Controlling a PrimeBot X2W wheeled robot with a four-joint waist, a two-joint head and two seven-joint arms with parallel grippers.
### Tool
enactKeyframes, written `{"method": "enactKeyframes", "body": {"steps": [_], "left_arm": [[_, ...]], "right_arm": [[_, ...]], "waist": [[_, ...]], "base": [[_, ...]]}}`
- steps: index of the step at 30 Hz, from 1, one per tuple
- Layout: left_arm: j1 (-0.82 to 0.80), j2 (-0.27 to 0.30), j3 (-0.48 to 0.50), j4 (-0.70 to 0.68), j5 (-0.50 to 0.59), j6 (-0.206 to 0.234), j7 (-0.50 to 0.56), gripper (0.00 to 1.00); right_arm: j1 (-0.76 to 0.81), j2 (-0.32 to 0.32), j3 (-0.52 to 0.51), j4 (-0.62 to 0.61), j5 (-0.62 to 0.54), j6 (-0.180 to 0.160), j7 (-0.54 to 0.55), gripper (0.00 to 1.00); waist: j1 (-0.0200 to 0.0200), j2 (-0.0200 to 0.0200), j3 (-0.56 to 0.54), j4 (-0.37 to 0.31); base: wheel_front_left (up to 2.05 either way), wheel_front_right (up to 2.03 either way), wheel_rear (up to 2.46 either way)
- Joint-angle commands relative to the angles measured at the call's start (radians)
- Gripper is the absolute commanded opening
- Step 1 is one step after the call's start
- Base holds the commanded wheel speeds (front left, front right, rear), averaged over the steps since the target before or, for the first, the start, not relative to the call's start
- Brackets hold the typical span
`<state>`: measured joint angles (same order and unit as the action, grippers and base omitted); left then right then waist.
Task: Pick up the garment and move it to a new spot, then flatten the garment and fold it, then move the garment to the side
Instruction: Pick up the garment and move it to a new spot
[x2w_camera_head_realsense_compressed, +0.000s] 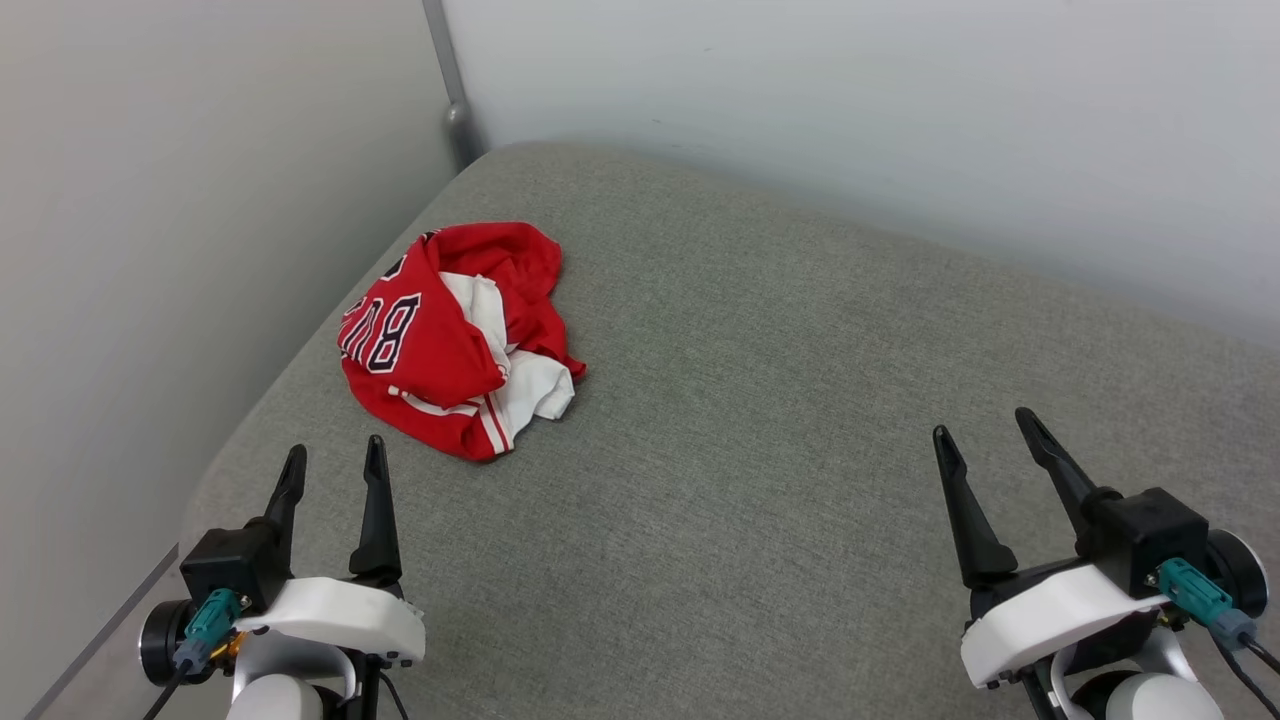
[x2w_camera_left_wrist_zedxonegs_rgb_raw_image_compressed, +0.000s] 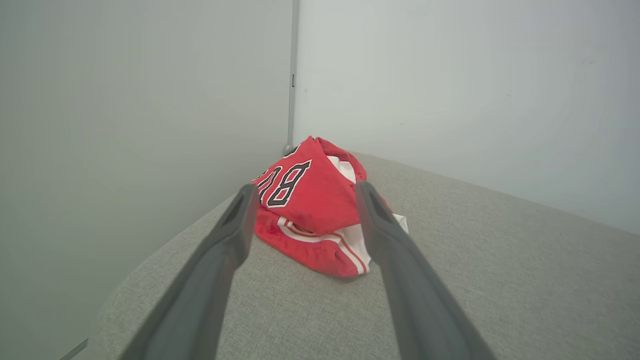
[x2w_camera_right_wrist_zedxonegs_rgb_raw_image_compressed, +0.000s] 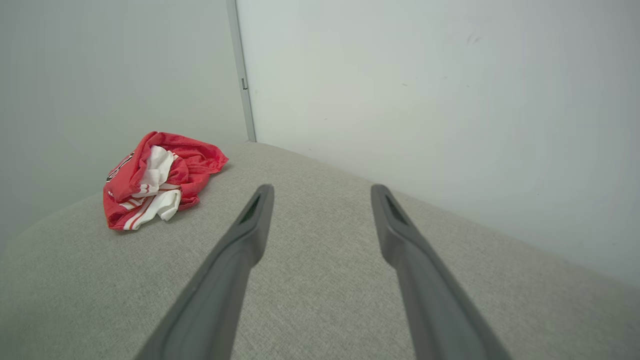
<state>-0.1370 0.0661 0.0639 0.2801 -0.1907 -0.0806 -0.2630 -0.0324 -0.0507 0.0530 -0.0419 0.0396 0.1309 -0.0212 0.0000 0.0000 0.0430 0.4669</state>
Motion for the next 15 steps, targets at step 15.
{"method": "enactKeyframes", "body": {"steps": [15], "left_arm": [[-0.051,0.002,0.026,0.000,-0.005,-0.003,-0.003,1.00]], "right_arm": [[-0.039,0.001,-0.002,-0.001,0.003,0.000,-0.006,1.00]], "waist": [[0.0000,0.0000,0.039,-0.022]], "base": [[0.00,0.00,0.00]]}}
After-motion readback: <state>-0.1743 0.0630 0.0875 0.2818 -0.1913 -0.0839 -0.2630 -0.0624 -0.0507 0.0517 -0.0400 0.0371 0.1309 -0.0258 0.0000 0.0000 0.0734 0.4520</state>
